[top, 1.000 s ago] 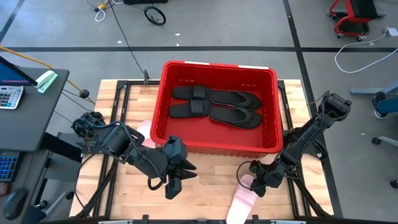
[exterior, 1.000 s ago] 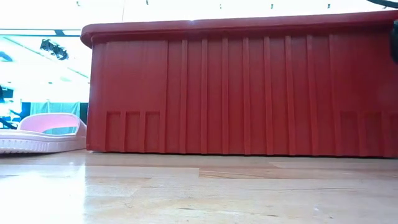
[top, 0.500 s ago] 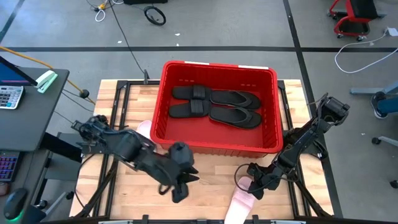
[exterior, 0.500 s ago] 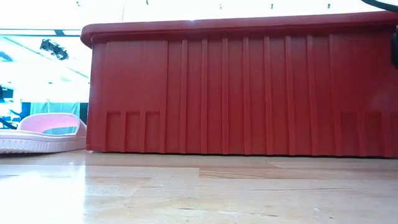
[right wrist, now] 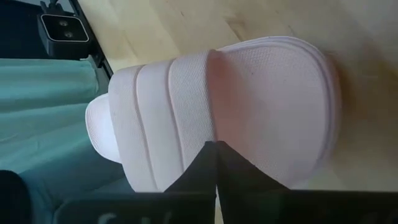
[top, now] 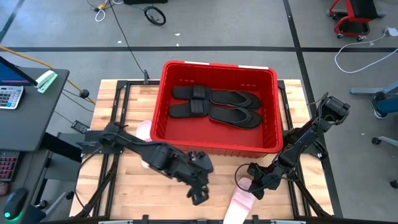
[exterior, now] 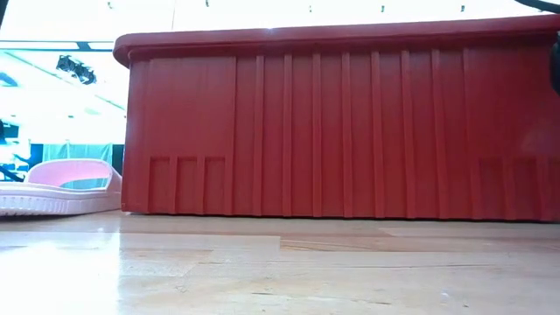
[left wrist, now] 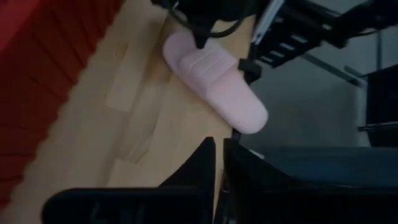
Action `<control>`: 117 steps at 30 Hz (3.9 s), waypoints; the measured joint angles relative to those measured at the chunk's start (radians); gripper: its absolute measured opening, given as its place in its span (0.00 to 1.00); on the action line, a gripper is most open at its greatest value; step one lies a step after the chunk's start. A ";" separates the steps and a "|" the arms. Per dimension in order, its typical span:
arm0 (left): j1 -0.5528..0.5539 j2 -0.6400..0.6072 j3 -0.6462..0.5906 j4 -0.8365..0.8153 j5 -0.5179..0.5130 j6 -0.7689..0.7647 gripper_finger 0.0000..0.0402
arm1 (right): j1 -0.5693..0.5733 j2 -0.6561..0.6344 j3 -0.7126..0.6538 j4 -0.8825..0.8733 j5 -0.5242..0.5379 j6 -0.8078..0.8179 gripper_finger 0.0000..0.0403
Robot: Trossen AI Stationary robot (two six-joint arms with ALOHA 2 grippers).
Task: Pick and place slides into bin
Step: Put the right pink slide into the red bin
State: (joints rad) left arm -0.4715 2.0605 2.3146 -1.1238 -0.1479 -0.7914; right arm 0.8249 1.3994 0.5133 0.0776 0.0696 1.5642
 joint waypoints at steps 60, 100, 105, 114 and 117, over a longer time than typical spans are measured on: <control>0.095 0.529 0.000 0.673 0.087 -0.092 0.01 | 0.038 -0.002 0.030 0.091 0.069 -0.056 0.22; 0.115 0.514 0.034 0.626 0.268 -0.192 0.44 | 0.311 -0.002 0.112 -0.162 0.262 0.241 0.22; 0.110 0.525 0.033 0.660 0.243 -0.217 0.44 | 0.310 -0.002 0.112 -0.162 0.325 0.240 0.22; 0.108 0.530 0.034 0.669 0.188 -0.193 0.43 | 0.307 -0.002 0.112 -0.163 0.334 0.262 0.22; 0.108 0.545 0.032 0.693 0.186 -0.193 0.43 | 0.307 -0.001 0.112 -0.164 0.335 0.265 0.22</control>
State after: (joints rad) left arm -0.3637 2.6058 2.3463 -0.4313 0.0380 -0.9848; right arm 1.1324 1.3981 0.6254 -0.0859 0.4042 1.8291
